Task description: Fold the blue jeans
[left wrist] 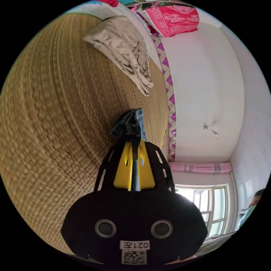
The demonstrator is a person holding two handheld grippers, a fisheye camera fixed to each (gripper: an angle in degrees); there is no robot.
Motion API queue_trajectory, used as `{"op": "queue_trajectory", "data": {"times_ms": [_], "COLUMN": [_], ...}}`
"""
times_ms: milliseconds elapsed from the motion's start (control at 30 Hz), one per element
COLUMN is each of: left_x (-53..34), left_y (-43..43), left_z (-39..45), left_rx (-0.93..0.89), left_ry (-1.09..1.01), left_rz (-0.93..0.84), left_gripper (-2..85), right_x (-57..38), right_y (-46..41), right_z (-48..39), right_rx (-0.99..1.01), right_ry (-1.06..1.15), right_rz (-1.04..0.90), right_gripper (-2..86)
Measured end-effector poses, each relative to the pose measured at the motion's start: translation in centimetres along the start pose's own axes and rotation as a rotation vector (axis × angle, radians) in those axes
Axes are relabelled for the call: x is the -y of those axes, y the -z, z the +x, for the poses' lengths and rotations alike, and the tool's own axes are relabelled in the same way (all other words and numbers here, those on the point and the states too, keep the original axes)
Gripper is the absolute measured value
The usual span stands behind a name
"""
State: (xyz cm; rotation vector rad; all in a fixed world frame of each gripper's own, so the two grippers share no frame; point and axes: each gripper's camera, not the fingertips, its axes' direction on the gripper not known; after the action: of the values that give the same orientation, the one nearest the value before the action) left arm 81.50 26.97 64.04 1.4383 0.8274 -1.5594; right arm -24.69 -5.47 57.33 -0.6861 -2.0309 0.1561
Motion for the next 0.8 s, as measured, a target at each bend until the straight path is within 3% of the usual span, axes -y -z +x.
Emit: {"op": "queue_trajectory", "data": {"times_ms": [233, 433, 600, 800], "left_x": [3.2, -5.2, -24.2, -42.3], "left_y": [7.9, 5.7, -4.6, -23.3], "left_z": [7.3, 27.4, 45.3, 47.8], "left_rx": [0.140, 0.164, 0.334, 0.576], "left_ry": [-0.225, -0.668, -1.162, -1.362], "left_rz": [-0.024, -0.056, -0.176, -0.399], "left_gripper": [-0.8, -0.8, -0.7, -0.2], "right_x": [-2.9, -4.6, -6.2, -9.3], "right_y": [-2.4, -3.9, -5.0, -6.3], "right_z": [1.5, 2.6, 3.9, 6.5], "right_rx": [0.039, 0.033, 0.040, 0.058], "right_ry": [-0.001, 0.046, 0.064, 0.033], "right_rz": [-0.021, -0.045, -0.054, -0.063], "right_gripper": [-0.6, -0.6, -0.7, -0.6]}}
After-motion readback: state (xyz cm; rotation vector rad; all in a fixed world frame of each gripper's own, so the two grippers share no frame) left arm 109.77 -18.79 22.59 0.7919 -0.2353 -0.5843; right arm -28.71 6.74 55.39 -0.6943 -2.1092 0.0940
